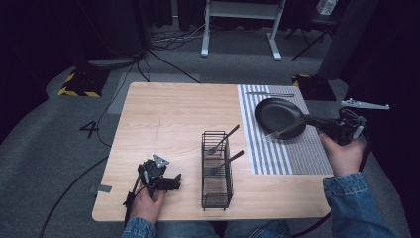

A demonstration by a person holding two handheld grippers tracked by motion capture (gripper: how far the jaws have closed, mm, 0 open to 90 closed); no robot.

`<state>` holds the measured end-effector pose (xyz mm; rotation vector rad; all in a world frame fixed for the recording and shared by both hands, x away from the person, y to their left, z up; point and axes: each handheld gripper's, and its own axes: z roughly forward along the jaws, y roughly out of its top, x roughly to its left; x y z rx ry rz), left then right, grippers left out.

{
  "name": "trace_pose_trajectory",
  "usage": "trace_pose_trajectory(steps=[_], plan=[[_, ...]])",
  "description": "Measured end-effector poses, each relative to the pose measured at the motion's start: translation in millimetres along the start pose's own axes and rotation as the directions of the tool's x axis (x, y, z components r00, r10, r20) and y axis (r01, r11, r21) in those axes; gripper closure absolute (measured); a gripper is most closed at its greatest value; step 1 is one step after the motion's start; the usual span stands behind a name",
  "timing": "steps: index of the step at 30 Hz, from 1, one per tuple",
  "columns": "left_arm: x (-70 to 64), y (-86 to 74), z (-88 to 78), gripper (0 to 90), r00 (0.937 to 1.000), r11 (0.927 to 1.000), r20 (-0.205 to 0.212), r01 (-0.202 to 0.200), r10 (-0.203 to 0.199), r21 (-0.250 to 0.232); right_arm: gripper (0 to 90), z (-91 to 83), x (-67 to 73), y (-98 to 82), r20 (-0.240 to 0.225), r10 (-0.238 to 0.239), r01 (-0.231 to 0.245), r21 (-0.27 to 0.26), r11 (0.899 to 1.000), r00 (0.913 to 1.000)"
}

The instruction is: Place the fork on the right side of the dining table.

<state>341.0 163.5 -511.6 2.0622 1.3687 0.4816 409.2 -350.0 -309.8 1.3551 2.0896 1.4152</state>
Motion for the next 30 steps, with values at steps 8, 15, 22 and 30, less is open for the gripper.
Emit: trace_pose_trajectory(steps=[8, 15, 22, 30], plan=[[-0.1, 0.0, 0.0, 0.2, 1.0, 1.0, 0.0, 0.001, -0.001, 0.0, 86.9, 10.8, -18.7, -6.1, 0.038, 0.029, -0.03, 0.031, 0.999, 0.9989], [-0.1, 0.0, 0.0, 0.2, 1.0, 1.0, 0.0, 0.001, -0.001, 0.0, 86.9, 26.1, -30.7, -13.6, 0.042, 0.061, -0.063, 0.058, 0.996, 0.9973], [0.0, 0.0, 0.0, 0.2, 1.0, 1.0, 0.0, 0.0, 0.0, 0.0, 86.8, 38.2, -33.6, -17.4, 0.048, 0.069, -0.073, 0.08, 0.994, 0.9964], [0.0, 0.0, 0.0, 0.2, 1.0, 1.0, 0.0, 0.001, -0.001, 0.0, 86.8, 49.9, -33.9, -21.7, 0.058, 0.075, -0.08, 0.105, 0.991, 0.9956]])
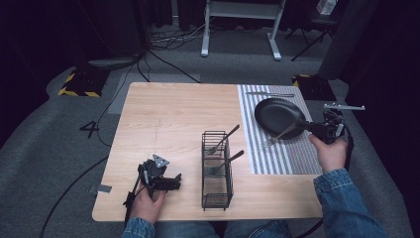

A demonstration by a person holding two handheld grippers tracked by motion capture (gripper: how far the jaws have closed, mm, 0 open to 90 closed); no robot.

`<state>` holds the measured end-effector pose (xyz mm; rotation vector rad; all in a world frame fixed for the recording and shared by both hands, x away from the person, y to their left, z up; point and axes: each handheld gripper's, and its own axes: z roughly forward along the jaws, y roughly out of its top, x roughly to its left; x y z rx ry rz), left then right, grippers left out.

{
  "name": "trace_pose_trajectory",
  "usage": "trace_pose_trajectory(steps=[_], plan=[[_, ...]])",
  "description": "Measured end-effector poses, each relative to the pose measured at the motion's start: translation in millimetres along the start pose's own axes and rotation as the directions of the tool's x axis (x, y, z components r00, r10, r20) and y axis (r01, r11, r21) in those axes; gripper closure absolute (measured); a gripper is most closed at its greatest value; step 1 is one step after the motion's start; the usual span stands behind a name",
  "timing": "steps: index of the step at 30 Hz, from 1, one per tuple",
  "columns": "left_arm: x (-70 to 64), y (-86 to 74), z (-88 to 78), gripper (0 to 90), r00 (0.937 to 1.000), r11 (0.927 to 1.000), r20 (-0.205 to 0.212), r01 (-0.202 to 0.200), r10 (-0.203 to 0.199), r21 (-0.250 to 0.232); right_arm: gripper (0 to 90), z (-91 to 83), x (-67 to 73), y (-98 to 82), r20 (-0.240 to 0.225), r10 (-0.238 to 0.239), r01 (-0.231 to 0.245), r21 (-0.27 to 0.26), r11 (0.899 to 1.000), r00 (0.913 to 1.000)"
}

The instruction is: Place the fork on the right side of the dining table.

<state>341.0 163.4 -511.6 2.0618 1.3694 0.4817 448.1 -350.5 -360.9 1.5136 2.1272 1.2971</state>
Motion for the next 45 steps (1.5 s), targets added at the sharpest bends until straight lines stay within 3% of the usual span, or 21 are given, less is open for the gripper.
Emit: trace_pose_trajectory(steps=[22, 29, 45], plan=[[0.0, 0.0, 0.0, 0.2, 1.0, 1.0, 0.0, 0.0, 0.0, 0.0, 85.4, 7.9, 0.1, -3.0, 0.033, 0.027, -0.028, 0.025, 0.999, 0.9991], [0.0, 0.0, 0.0, 0.2, 1.0, 1.0, 0.0, 0.0, 0.0, 0.0, 81.0, 9.0, -9.1, -2.2, 0.07, 0.04, -0.044, 0.048, 0.998, 0.9967], [0.1, 0.0, 0.0, 0.2, 1.0, 1.0, 0.0, -0.001, 0.001, 0.0, 72.0, 14.4, -26.6, -1.3, 0.103, 0.06, -0.069, 0.092, 0.993, 0.9929]])
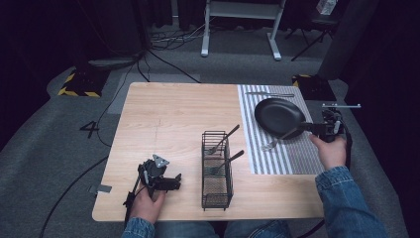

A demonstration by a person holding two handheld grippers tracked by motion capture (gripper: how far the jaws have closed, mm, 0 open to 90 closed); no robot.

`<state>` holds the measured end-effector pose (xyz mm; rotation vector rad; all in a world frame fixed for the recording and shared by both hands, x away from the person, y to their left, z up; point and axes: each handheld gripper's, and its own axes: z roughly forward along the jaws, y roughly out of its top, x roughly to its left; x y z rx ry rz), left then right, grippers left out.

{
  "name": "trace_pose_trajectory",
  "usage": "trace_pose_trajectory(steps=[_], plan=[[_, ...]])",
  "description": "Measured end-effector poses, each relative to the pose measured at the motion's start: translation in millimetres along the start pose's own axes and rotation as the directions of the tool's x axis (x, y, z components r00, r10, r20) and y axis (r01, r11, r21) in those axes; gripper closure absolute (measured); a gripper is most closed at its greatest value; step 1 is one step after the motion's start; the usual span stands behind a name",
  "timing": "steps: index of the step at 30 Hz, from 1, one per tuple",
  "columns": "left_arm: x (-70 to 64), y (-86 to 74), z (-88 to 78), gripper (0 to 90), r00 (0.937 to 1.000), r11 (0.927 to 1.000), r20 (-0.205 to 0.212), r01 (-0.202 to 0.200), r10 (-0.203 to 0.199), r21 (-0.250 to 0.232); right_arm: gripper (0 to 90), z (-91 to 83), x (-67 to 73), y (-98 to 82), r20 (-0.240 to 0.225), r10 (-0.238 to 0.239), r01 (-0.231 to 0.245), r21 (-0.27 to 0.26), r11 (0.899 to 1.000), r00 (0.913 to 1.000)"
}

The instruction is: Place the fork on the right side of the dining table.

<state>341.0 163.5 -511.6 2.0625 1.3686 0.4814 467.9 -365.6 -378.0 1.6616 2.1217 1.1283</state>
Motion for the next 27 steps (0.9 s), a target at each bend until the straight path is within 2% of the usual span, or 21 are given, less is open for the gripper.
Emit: trace_pose_trajectory(steps=[4, 8, 27], plan=[[0.0, 0.0, 0.0, 0.2, 1.0, 1.0, 0.0, 0.0, 0.0, 0.0, 70.5, 0.3, -3.1, -2.2, 0.002, 0.005, -0.005, 0.005, 1.0, 1.0], [0.0, 0.0, 0.0, 0.2, 1.0, 1.0, 0.0, 0.0, 0.0, 0.0, 67.8, 2.7, -12.8, -6.3, 0.009, 0.033, -0.033, 0.018, 0.999, 0.9994], [-0.1, 0.0, 0.0, 0.2, 1.0, 1.0, 0.0, 0.001, -0.001, 0.0, 64.9, 16.5, -39.8, -18.2, 0.039, 0.095, -0.097, 0.065, 0.993, 0.9948]])
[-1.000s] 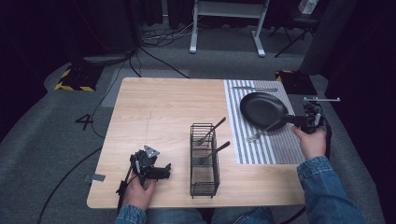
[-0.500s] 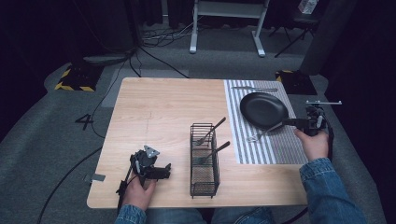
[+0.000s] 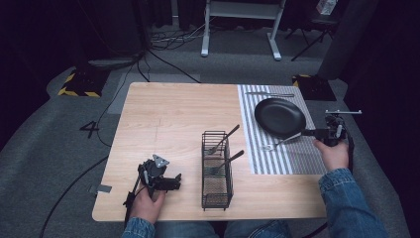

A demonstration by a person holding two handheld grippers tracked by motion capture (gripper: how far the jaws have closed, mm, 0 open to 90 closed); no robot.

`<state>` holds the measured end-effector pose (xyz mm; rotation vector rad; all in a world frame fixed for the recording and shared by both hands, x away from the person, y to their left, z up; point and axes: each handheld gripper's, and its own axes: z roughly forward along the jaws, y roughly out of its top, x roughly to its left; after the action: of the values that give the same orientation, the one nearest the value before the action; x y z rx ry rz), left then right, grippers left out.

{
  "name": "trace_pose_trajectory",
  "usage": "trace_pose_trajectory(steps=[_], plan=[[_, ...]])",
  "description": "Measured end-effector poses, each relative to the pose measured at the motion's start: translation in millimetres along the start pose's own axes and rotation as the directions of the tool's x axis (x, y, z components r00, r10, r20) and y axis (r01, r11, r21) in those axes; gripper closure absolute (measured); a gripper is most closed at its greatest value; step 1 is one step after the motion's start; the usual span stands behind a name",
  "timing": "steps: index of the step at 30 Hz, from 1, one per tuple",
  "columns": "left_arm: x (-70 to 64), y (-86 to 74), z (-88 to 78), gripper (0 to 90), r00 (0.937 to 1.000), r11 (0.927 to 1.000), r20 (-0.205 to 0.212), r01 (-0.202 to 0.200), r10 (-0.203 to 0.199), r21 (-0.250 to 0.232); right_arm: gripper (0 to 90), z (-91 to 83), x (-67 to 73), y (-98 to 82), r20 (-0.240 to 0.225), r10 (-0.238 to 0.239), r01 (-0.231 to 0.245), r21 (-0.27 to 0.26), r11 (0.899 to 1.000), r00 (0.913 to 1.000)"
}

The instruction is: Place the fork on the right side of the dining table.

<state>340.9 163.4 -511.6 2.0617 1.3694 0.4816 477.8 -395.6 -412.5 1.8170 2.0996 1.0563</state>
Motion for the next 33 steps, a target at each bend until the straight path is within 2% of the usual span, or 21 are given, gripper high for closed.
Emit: trace_pose_trajectory(steps=[33], plan=[[0.0, 0.0, 0.0, 0.2, 1.0, 1.0, 0.0, 0.0, 0.0, 0.0, 60.2, 20.4, -23.5, -14.6, 0.017, 0.071, -0.072, 0.066, 0.995, 0.9973]])
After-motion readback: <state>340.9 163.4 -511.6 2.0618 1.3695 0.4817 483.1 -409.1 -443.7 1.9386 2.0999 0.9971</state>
